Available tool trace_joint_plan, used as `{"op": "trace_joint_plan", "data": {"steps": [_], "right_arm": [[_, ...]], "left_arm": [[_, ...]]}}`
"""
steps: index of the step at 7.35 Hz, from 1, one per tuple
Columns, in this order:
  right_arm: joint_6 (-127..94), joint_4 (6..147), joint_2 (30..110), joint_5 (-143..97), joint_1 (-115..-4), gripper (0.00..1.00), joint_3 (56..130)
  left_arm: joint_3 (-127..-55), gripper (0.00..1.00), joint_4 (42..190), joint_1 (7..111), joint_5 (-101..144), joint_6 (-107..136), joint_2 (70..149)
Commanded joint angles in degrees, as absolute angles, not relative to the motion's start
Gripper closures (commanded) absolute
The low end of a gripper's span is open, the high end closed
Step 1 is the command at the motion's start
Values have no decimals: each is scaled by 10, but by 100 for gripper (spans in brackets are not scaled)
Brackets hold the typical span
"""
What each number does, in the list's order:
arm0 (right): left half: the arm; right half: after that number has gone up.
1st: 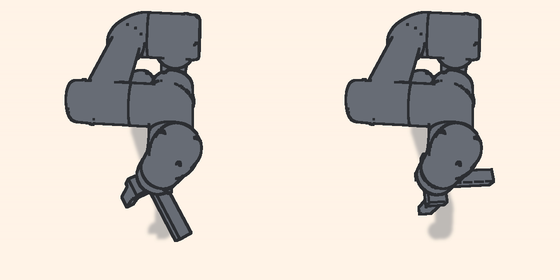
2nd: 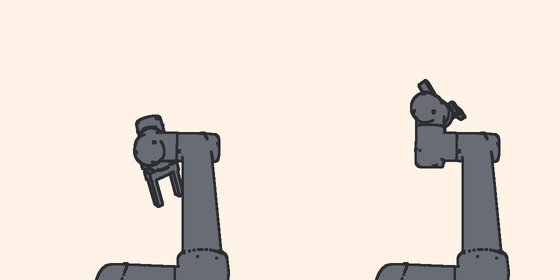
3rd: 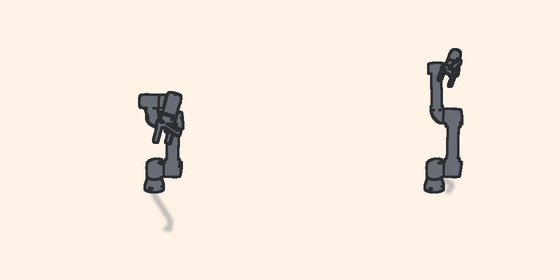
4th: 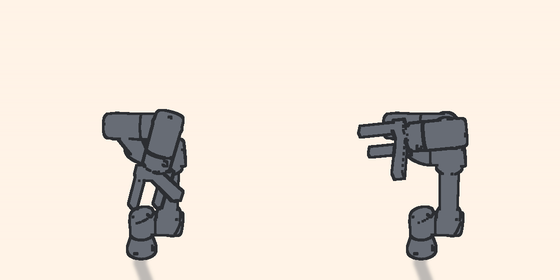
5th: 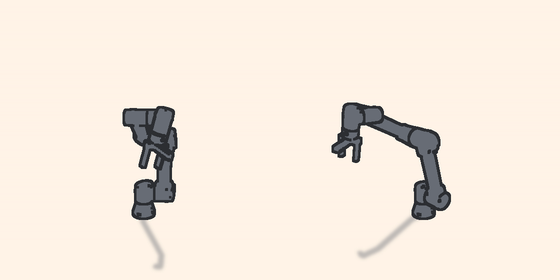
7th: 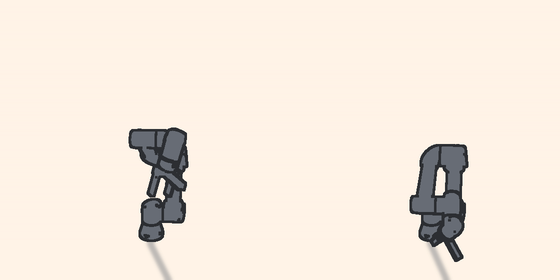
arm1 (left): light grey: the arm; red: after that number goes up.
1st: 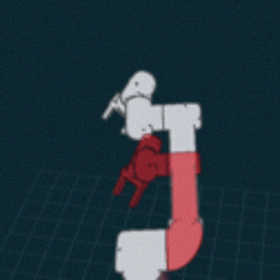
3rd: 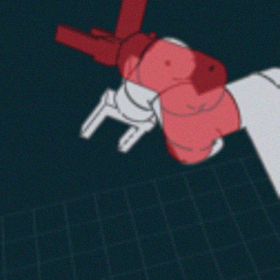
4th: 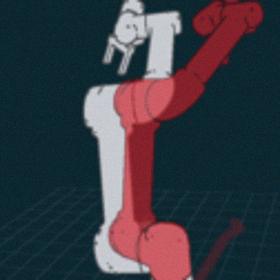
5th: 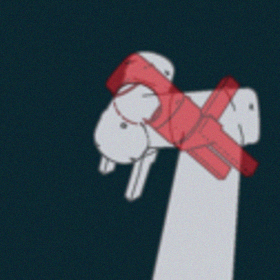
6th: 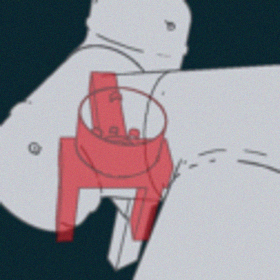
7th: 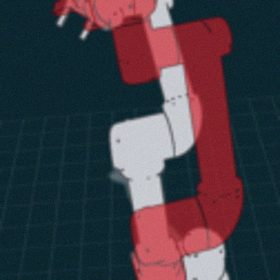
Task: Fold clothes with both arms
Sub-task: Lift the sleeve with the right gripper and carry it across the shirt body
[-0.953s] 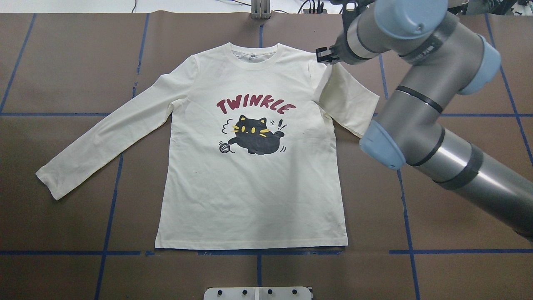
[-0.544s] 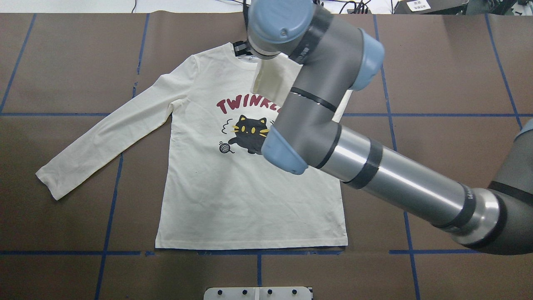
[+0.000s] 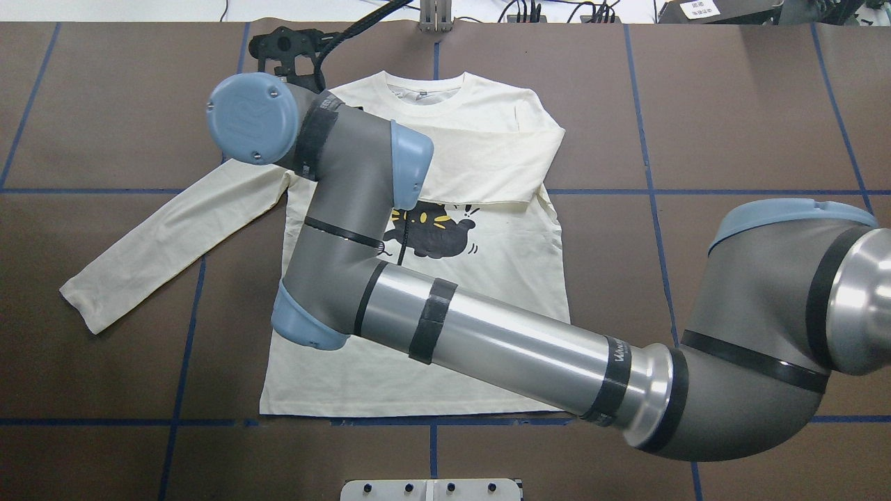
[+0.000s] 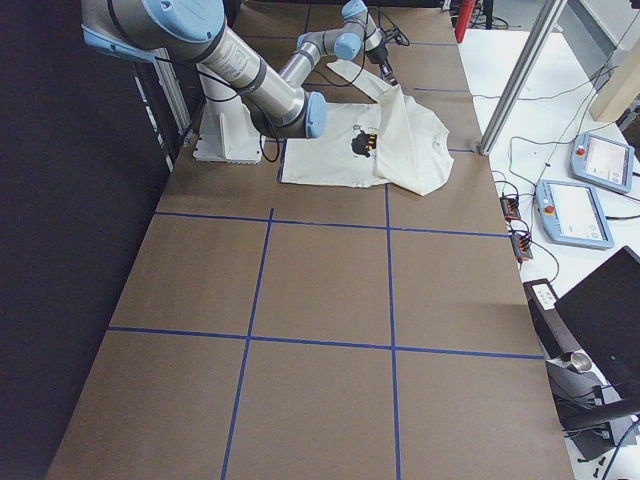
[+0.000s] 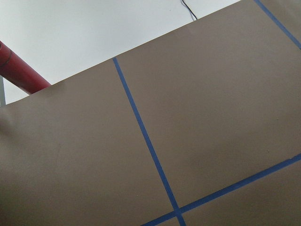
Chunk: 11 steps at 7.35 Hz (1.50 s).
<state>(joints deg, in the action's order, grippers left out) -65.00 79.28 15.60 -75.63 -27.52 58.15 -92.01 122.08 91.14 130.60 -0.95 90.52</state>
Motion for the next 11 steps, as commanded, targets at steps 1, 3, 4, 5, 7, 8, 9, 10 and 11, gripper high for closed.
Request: {"op": "trace_joint_plan", "data": {"steps": [1,3,4,5,7,8,9,10,11], "right_arm": [[-719,772,122,-736,-258,100,530],[-738,773,99,-736,-258,1,506],[-756,772,94,-740,-260,0,502],[-757,774,88,-748,-265,0,502],[-750,779,89,-847,-307,0,504],[-747,798,96,-907,-335,0,508],[-716,856,110,-961,-365,0,539],[-664,890,173,-1017,-397,0,628],[-604,902,243,-1059,-429,0,701]], "left_arm": [[-920,0,1221,911,1306,-9,905],[-921,0,1221,911,1306,-8,906],[-921,0,1221,911,1306,-8,907],[-918,0,1222,911,1305,-7,914],[-933,0,1244,911,1305,-3,914],[-935,0,1278,908,1308,40,912],[-933,0,1323,857,1307,89,912],[-936,0,1348,806,1306,122,911],[-946,0,1364,768,1298,184,898]]}}
